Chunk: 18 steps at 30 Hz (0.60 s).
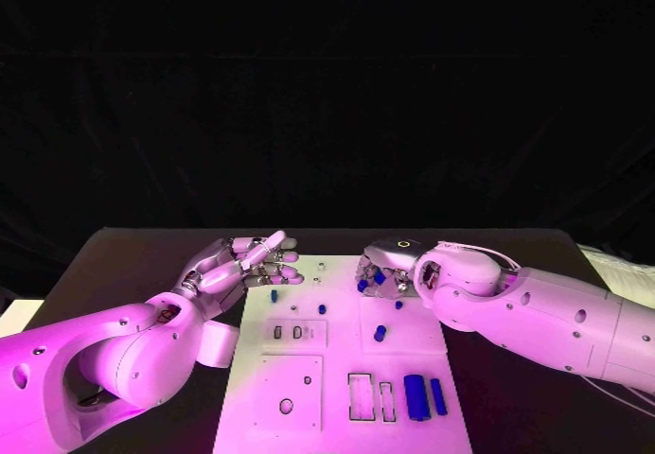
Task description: Assemble the parts on the task board
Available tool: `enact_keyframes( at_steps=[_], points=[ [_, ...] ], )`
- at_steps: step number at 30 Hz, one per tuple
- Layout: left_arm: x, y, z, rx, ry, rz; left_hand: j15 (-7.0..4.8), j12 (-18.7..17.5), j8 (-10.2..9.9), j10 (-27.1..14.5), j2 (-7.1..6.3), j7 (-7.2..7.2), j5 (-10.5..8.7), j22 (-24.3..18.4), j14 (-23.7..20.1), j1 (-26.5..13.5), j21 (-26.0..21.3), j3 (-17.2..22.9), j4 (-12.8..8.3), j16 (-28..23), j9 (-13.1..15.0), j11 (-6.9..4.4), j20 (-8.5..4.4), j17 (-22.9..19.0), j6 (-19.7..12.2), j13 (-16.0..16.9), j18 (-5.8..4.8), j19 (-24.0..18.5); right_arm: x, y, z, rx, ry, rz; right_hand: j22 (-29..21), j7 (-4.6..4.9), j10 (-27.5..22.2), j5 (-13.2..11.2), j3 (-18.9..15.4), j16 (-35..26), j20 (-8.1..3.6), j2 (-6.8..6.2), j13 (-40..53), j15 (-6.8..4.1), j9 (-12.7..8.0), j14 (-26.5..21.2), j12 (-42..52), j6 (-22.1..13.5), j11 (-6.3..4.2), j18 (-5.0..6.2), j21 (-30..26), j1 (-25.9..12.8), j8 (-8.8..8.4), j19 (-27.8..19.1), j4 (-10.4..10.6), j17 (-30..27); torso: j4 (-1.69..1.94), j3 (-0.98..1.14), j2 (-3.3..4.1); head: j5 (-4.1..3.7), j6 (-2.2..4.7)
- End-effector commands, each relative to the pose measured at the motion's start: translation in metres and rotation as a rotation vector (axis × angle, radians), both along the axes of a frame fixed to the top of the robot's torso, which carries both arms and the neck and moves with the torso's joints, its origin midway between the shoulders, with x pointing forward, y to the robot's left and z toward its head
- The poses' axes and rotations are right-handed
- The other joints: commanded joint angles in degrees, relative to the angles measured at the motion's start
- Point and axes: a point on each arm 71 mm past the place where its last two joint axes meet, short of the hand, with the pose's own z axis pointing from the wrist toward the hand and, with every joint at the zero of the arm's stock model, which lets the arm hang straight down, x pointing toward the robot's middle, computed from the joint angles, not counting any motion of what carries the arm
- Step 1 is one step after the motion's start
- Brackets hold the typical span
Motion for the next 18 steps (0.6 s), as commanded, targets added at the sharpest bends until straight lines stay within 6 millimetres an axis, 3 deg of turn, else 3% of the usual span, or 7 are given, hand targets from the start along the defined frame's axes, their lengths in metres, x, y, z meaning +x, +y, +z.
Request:
enact_keyframes(
  at_steps=[1, 9, 18],
  points=[
    [-0.001, -0.002, 0.002, -0.009, -0.001, -0.016, 0.09, -0.3, -0.3, -0.5, 0.57, 0.26, -0.02, -0.1, -0.1, 0.0, -0.3, -0.4, 0.0, -0.3, 0.0, 0.11, 0.37, 0.1, -0.1, 0.1, 0.66, 0.1, 0.000, 0.000, -0.003, -0.021, 0.007, 0.010, 1.8, -0.10, 0.8, -1.1, 0.5, 1.4, 0.27, 0.88, 0.1, -0.03, 0.2, 1.9, 0.0, 0.7, -0.18, -0.97, 1.4, 0.4, 0.08, 0.1, 0.6, 1.4, 0.01, -0.02, 0.09, 0.03, -0.14],
    [0.001, 0.000, 0.001, -0.009, 0.006, -0.010, 0.13, -0.4, -0.5, -0.9, 1.09, 0.35, 0.02, -0.1, -0.1, 0.6, -0.4, -0.5, -0.4, -0.5, 0.0, 0.19, 0.41, 0.5, -0.4, 0.1, 0.67, 0.2, -0.003, 0.003, 0.005, 0.059, -0.059, 0.024, 6.8, -0.90, 4.0, -2.8, 2.2, 4.5, -0.26, 2.98, 0.5, -0.61, 0.9, 2.1, 0.5, 3.5, -1.08, -1.59, 5.3, 0.8, 1.02, 0.9, 1.8, 4.5, 0.10, -0.04, 0.10, -0.01, -0.19],
    [0.003, 0.003, 0.000, -0.005, 0.009, -0.001, 0.17, -0.4, -0.5, -1.0, 1.36, 0.38, 0.03, -0.2, -0.1, 1.0, -0.5, -0.5, -0.7, -0.6, 0.0, 0.22, 0.43, 0.7, -0.4, 0.1, 0.66, 0.2, -0.004, 0.010, 0.016, 0.133, -0.114, 0.013, 7.7, -1.07, 4.9, -2.9, 2.7, 5.4, -0.51, 3.30, 0.5, -0.76, 1.3, 2.0, 0.2, 4.0, -1.29, -1.68, 6.2, 1.0, 1.10, 0.7, 2.0, 5.1, 0.22, -0.09, 0.21, 0.10, 0.30]
  ],
)
